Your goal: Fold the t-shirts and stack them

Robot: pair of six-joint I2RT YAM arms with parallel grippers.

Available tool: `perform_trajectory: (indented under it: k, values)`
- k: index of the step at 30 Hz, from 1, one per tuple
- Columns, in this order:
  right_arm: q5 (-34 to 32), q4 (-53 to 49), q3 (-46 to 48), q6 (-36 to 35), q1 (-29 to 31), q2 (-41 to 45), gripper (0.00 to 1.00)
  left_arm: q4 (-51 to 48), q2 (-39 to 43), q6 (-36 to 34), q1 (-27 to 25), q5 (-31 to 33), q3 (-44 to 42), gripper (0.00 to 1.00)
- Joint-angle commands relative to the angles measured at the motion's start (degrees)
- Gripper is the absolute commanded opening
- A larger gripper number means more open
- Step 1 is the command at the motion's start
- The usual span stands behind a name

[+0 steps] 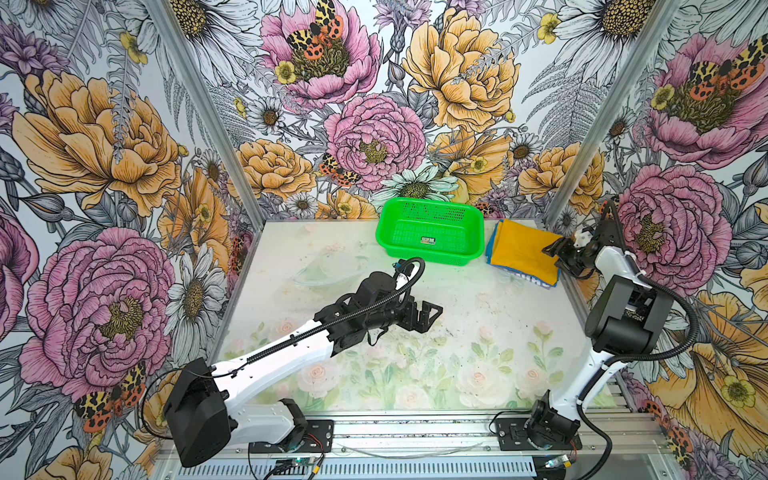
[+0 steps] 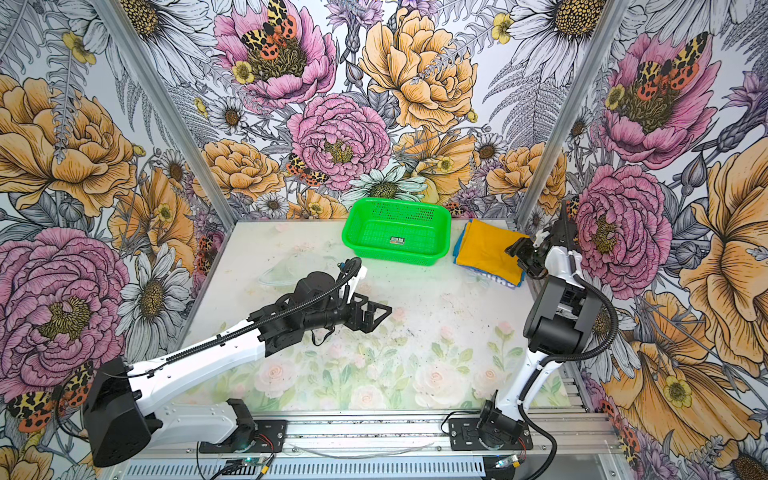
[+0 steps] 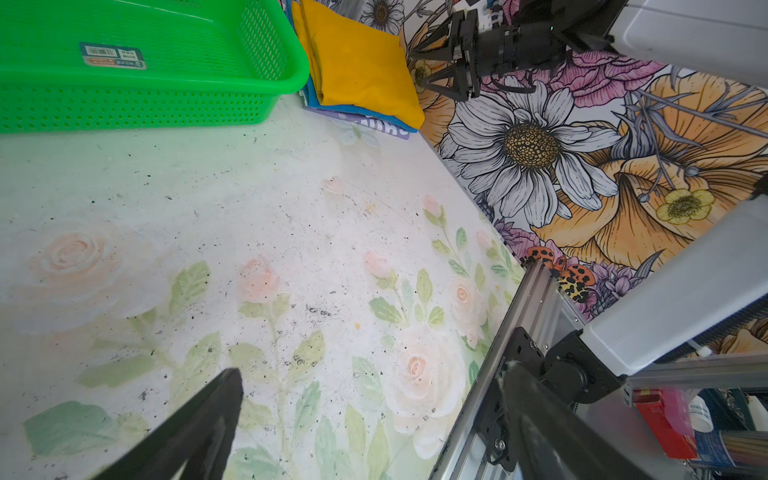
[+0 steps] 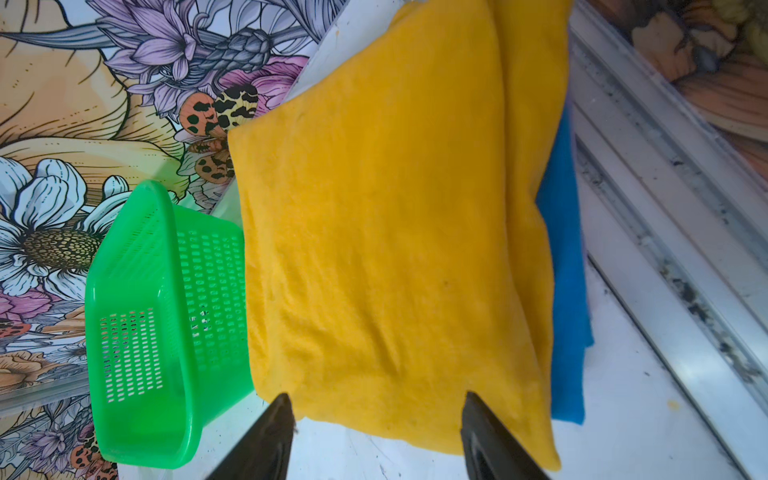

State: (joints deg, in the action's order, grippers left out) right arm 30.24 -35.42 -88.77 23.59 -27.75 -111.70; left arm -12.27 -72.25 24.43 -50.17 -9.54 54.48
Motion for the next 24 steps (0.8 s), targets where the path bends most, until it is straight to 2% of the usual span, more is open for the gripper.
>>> perform_trajectory:
  k: [1,3,7,12,17,24]
  values:
    - [-1.09,-0.36,2.34,0.8,0.69,0.28,0.66,-0.04,-0.44,-1.31,-0.54,1.24,1.42,0.99]
    - [-2.48,-0.48,3.27,0.58,0.76,-0.82,0.66,-0.04,-0.53,-1.31,-0.56,1.22,1.42,0.99]
    - [-9.98,-1.37,4.48,-0.11,0.94,-1.05,0.65,-0.1,0.06,-1.46,-0.77,1.62,1.03,0.99]
    - [-16.0,-4.93,2.1,-1.93,1.44,-0.4,0.65,-0.2,1.03,-1.66,-0.65,2.42,0.26,0.99]
    - [-22.2,-7.91,-0.45,-3.87,4.52,5.74,0.65,-2.03,2.14,-2.4,0.22,4.5,0.12,0.99]
    - [-24.88,-11.08,-1.37,-6.44,11.09,13.48,0.66,-5.47,4.51,-5.73,3.91,3.05,1.39,0.99]
